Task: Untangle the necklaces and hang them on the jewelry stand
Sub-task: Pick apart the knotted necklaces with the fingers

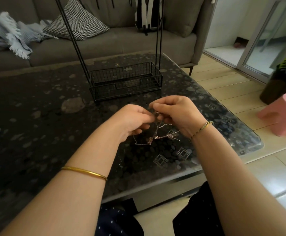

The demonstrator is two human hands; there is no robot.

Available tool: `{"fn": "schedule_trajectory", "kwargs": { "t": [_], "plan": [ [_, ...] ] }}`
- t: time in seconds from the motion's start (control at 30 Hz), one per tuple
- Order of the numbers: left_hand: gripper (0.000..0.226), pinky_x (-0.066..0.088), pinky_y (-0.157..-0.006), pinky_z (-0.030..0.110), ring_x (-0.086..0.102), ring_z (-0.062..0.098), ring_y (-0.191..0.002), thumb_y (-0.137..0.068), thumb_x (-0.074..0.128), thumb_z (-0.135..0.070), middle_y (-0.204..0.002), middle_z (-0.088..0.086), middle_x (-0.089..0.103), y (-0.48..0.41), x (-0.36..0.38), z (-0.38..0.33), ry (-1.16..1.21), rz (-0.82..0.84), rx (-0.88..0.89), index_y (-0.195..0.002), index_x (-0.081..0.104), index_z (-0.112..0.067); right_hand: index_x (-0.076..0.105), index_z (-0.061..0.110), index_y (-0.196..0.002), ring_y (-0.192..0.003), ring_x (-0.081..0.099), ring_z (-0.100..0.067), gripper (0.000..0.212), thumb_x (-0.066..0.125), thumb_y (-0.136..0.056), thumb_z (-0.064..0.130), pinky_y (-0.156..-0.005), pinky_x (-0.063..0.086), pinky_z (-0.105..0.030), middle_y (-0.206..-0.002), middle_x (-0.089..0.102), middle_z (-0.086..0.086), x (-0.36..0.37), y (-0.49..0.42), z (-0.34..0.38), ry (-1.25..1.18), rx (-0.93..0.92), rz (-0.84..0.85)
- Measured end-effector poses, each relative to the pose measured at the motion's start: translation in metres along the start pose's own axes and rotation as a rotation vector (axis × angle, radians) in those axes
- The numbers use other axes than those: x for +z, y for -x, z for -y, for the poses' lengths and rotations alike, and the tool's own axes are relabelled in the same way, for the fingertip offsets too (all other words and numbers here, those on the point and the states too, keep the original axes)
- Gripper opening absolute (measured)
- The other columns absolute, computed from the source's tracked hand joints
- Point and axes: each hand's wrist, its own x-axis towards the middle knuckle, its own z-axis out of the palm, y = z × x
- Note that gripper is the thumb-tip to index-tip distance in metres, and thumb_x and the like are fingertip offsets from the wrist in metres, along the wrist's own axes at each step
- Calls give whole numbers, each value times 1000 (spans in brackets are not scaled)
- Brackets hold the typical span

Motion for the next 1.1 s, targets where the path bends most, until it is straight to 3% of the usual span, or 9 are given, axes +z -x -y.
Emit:
{"fn": "schedule_trajectory", "kwargs": {
  "t": [0.1, 0.17, 0.3, 0.43, 0.57, 0.7, 0.8, 0.97, 1.1],
  "plan": [
    [9, 42, -58, 22, 58, 8, -72, -89, 66, -14, -88, 0, 67, -2, 1, 1, -9, -24, 4, -82, 68, -20, 72, 13, -84, -51, 49, -5, 15, 59, -91, 8, -54, 43, -18, -67, 62, 1, -3, -1, 0, 12, 11, 5],
    [9, 43, -58, 23, 58, 9, -70, -90, 64, -12, -91, 3, 67, -2, 2, 0, 3, -35, 13, -95, 67, -17, 72, 13, -86, -53, 49, -6, 15, 58, -91, 9, -57, 44, -20, -71, 64, -2, -5, -1, -1, 7, 20, 27],
    [35, 43, -54, 23, 53, 6, -60, -90, 63, -8, -96, 5, 69, -2, 3, -1, 37, 5, 43, -123, 59, -19, 71, 14, -88, -53, 51, -7, 14, 59, -91, 7, -52, 44, -16, -70, 65, -3, -5, 0, 0, 15, 1, 42],
    [16, 42, -52, 21, 50, 6, -57, -94, 55, -8, -80, 2, 64, -1, 5, -2, 43, 2, 32, -100, 69, -16, 65, 12, -91, -50, 51, -5, 10, 60, -90, 5, -47, 43, -14, -72, 64, -2, -4, 0, 1, 12, 4, 20],
    [14, 42, -53, 22, 49, 8, -60, -94, 57, -12, -71, 0, 54, -2, 6, -3, 49, -54, 16, -87, 69, -15, 61, 8, -96, -50, 48, -5, 8, 54, -93, 4, -48, 42, -16, -72, 57, -3, -3, 0, 2, -51, 80, 10],
    [14, 41, -56, 24, 46, 12, -66, -93, 56, -12, -76, 2, 50, -5, 6, -5, 62, -169, 1, -94, 70, -13, 59, 6, -93, -53, 43, -7, 13, 47, -97, 3, -50, 44, -19, -73, 51, -4, -2, 0, 2, -159, 202, 34],
    [14, 40, -58, 25, 45, 13, -68, -91, 58, -12, -77, 3, 50, -5, 5, -7, 82, -222, -15, -97, 71, -13, 59, 5, -88, -50, 37, -7, 17, 45, -98, 4, -42, 35, -16, -69, 48, -5, -1, -2, 0, -133, 229, 25],
    [17, 43, -65, 27, 47, 16, -72, -91, 60, -15, -81, 6, 53, -4, 5, -10, 51, -237, -10, -103, 70, -9, 69, 4, -91, -50, 35, -8, 21, 66, -87, 25, -44, 28, -19, -68, 51, -2, -4, -3, -1, 57, 203, 9],
    [19, 45, -68, 26, 51, 14, -73, -93, 53, -7, -82, 4, 59, -2, 3, -9, -22, -240, 55, -99, 71, -11, 70, 13, -78, -48, 38, -7, 8, 70, -83, 18, -42, 31, -17, -64, 54, 3, -3, -1, -1, 190, 155, -4]
  ]
}}
